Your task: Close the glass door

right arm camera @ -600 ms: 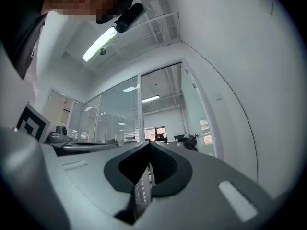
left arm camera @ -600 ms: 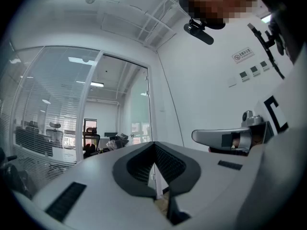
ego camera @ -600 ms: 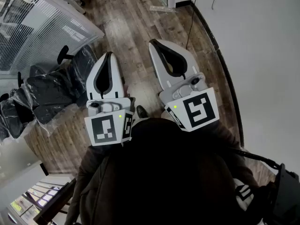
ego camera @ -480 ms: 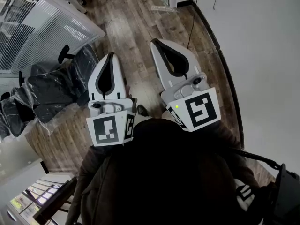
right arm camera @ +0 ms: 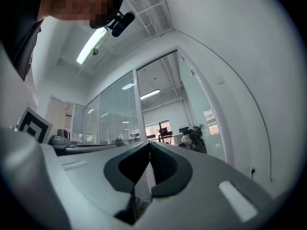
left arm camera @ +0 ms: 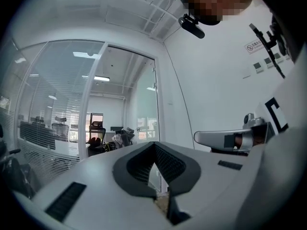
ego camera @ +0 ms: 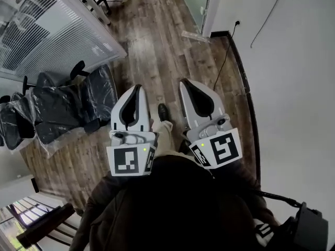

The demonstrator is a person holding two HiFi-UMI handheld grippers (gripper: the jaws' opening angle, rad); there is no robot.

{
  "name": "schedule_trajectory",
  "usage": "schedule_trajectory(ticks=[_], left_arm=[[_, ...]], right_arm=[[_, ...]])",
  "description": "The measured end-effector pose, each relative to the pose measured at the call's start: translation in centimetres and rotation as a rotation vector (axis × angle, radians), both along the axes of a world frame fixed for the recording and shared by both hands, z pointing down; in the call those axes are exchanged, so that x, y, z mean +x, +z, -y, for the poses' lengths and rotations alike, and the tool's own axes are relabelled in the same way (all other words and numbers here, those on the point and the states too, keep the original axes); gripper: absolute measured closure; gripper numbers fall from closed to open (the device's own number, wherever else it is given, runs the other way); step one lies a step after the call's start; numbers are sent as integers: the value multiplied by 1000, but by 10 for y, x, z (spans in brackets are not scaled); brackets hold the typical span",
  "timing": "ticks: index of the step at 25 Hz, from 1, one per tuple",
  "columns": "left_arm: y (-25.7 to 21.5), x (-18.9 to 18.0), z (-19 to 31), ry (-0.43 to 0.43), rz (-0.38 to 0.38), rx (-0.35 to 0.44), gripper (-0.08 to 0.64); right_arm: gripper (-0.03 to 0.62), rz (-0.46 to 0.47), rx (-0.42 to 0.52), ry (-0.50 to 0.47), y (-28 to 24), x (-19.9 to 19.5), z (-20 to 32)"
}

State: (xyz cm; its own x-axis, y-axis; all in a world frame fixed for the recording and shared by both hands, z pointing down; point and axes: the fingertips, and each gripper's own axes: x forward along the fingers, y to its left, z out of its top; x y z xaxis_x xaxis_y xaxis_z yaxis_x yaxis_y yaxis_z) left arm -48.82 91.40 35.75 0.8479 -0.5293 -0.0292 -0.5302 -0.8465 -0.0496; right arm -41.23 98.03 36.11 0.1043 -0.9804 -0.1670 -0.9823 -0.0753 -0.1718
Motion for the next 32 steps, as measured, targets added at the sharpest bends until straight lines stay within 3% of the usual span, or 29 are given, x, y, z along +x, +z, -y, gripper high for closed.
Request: schedule_trajectory(ticks=[6, 12, 15, 22, 32], left_arm=[[12, 55, 101, -16, -50, -37, 563], [-16, 137, 269, -24, -47, -77, 563], [-37, 181, 329, -27, -54, -73, 563], [-46, 241, 412, -12, -55, -82, 563], [-28, 389, 535, 22, 4, -72, 563]], right_arm=[[589, -33, -21, -14, 8, 52, 98], [589, -20, -53, -19, -23, 135, 263], [591, -31, -58, -27, -44, 177, 324], [591, -60, -40, -9, -65, 238, 407], [591, -37, -35, 34, -44, 384, 527]])
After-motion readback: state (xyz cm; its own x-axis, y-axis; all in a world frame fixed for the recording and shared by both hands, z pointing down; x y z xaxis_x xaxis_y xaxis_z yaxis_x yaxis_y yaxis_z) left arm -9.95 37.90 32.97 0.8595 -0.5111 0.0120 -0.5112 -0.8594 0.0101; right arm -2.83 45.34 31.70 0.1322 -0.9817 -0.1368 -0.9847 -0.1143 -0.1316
